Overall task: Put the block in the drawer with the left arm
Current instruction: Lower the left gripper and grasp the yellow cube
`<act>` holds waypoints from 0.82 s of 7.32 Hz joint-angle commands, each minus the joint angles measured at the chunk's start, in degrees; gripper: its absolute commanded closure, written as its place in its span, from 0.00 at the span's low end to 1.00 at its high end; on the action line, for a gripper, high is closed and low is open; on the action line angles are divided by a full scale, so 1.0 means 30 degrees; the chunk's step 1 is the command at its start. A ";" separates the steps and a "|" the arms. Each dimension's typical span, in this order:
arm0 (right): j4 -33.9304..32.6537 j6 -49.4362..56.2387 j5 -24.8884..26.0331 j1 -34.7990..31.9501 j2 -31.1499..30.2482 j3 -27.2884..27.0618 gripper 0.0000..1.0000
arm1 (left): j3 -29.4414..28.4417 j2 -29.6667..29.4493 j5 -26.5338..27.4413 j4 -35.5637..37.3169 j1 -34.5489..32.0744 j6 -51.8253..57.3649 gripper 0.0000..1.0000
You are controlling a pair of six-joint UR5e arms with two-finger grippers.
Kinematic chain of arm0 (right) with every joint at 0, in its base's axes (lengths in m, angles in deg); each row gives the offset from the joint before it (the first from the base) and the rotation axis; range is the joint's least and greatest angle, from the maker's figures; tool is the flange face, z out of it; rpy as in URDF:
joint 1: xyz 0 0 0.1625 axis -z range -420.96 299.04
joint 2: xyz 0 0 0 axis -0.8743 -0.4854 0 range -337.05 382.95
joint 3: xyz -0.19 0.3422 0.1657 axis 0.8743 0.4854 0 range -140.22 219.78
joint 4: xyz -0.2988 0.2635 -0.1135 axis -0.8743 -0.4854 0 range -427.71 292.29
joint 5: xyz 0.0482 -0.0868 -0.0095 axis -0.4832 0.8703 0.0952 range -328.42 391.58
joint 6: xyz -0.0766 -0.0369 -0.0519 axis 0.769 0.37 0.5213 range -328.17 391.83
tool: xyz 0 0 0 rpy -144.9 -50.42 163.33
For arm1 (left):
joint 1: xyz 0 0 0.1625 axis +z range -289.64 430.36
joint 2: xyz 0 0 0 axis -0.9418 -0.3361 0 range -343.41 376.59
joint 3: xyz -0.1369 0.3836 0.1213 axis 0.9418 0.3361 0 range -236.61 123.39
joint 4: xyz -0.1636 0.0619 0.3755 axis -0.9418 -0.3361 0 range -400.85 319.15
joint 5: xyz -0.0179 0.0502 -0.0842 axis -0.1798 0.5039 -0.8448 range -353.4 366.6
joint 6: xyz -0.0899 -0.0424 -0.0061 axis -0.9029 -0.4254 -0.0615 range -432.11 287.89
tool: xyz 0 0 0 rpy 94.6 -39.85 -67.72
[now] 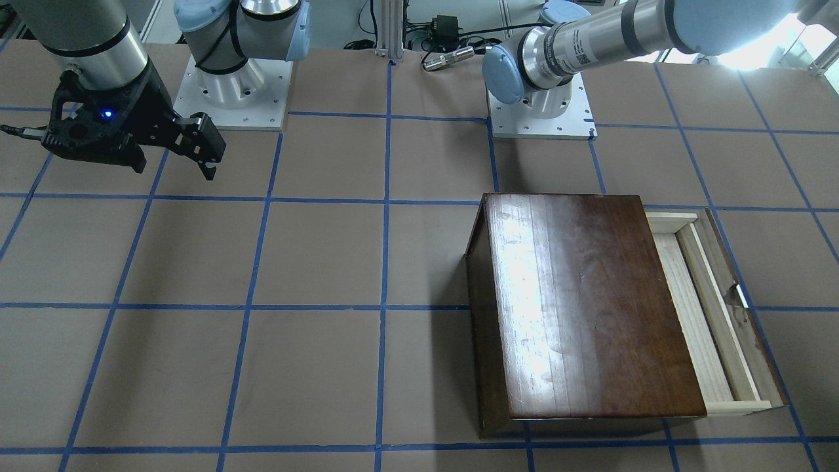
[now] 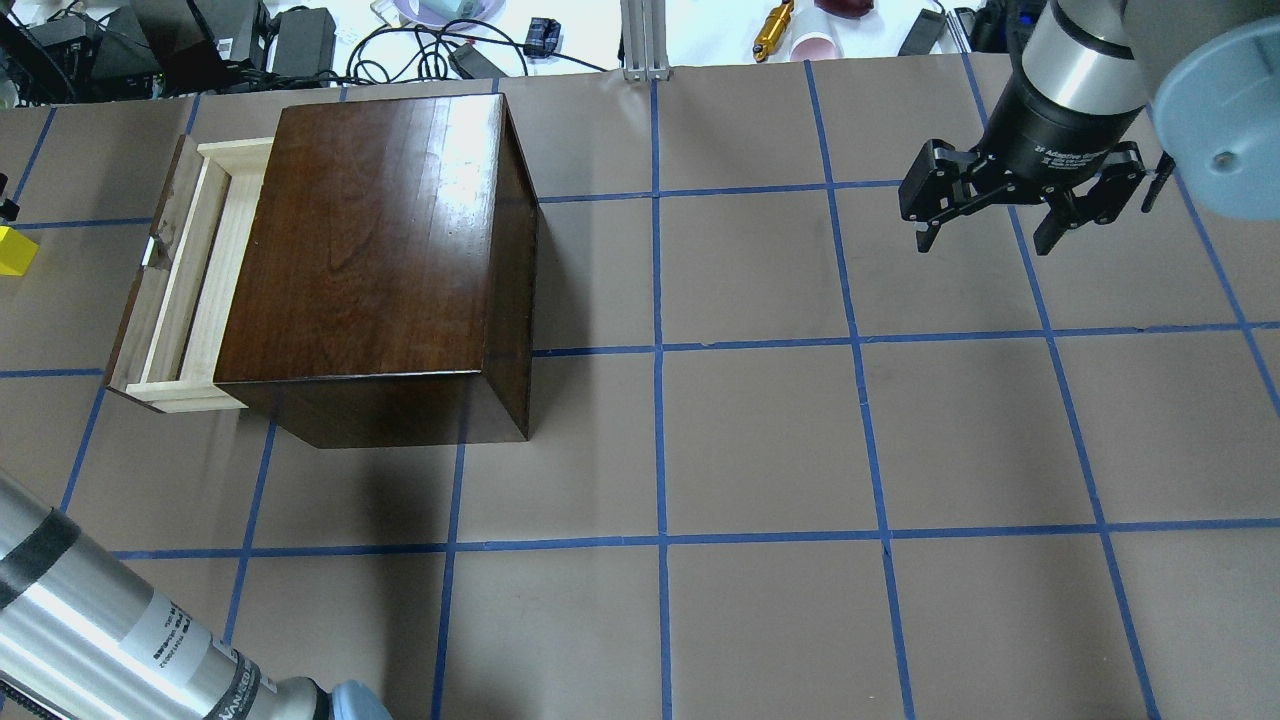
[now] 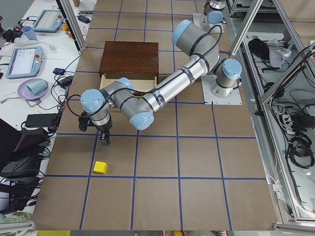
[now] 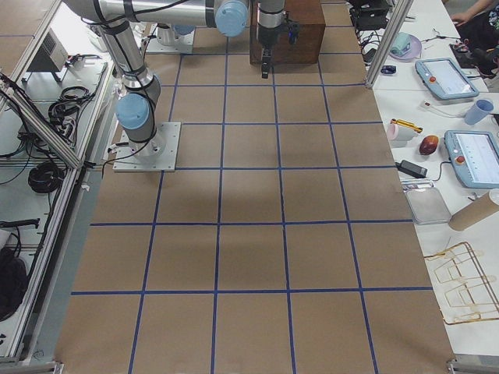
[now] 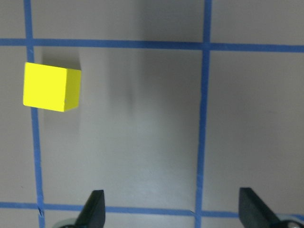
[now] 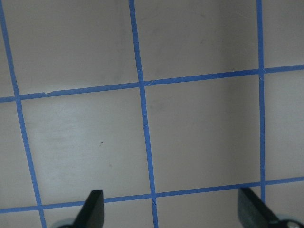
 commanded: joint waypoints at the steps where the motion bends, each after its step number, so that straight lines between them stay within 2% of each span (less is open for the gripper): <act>1: 0.0000 0.0000 0.0029 0.0000 -0.0001 0.0000 0.00 | -0.2129 -0.1783 0.0020 0.0006 0.0223 0.0532 0.00; 6: 0.0000 0.0000 0.0000 0.0000 -0.0001 0.0000 0.00 | -0.4418 -0.4773 -0.0038 0.1758 0.1305 0.5422 0.00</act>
